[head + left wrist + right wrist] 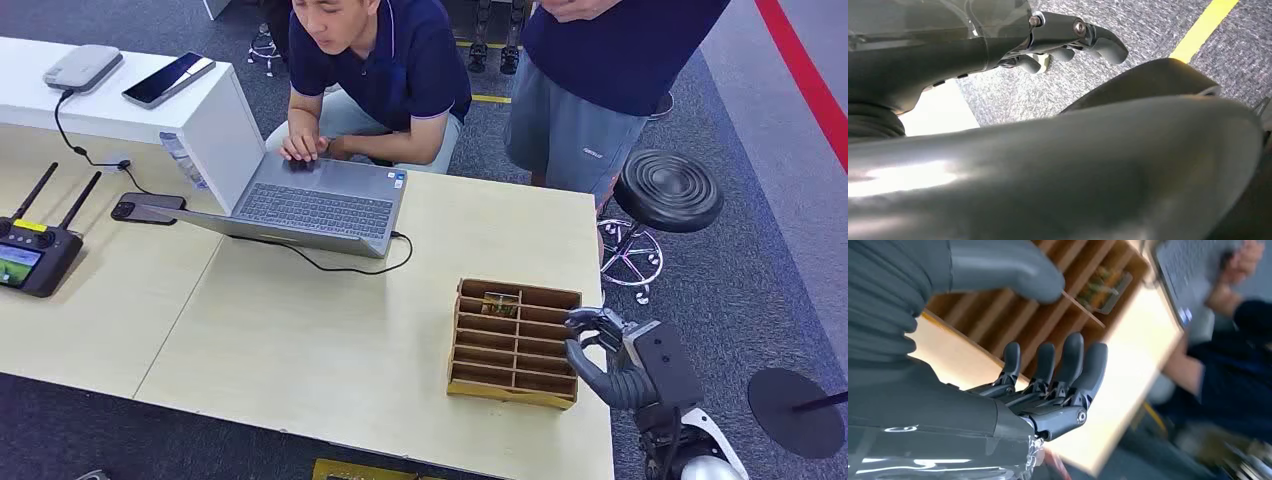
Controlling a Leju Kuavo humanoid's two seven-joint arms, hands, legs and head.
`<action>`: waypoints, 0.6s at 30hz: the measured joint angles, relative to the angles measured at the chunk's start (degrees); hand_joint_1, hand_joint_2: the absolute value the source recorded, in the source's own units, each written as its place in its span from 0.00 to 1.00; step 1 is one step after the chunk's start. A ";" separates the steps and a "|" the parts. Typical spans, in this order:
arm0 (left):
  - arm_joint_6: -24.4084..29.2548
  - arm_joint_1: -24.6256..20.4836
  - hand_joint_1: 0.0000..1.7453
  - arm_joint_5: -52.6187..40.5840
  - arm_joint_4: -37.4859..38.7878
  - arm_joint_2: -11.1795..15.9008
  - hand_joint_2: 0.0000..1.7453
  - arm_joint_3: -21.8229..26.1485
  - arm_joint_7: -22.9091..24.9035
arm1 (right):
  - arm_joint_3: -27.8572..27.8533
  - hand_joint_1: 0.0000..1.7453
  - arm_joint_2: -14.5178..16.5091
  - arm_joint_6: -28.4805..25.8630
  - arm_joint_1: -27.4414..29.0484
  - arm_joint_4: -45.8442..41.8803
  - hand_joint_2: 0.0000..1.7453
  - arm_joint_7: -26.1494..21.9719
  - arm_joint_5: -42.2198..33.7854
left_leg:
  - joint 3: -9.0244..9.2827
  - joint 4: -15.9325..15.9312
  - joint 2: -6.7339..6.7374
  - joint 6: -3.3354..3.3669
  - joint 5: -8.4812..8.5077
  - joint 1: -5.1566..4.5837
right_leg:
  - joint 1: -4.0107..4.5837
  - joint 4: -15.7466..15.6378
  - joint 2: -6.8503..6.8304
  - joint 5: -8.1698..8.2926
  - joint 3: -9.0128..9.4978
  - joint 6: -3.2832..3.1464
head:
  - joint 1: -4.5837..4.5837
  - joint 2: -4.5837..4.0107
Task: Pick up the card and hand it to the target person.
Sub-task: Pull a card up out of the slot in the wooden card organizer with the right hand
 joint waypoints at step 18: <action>-0.96 -0.22 0.00 -0.97 -0.07 -0.30 0.00 -1.51 1.38 | 7.45 0.83 6.15 -6.13 -3.42 9.71 1.00 11.34 38.01 | -0.02 0.03 -0.01 0.00 -0.02 0.00 | 0.00 0.03 -0.01 -0.02 -0.02 0.02 | 0.00 0.00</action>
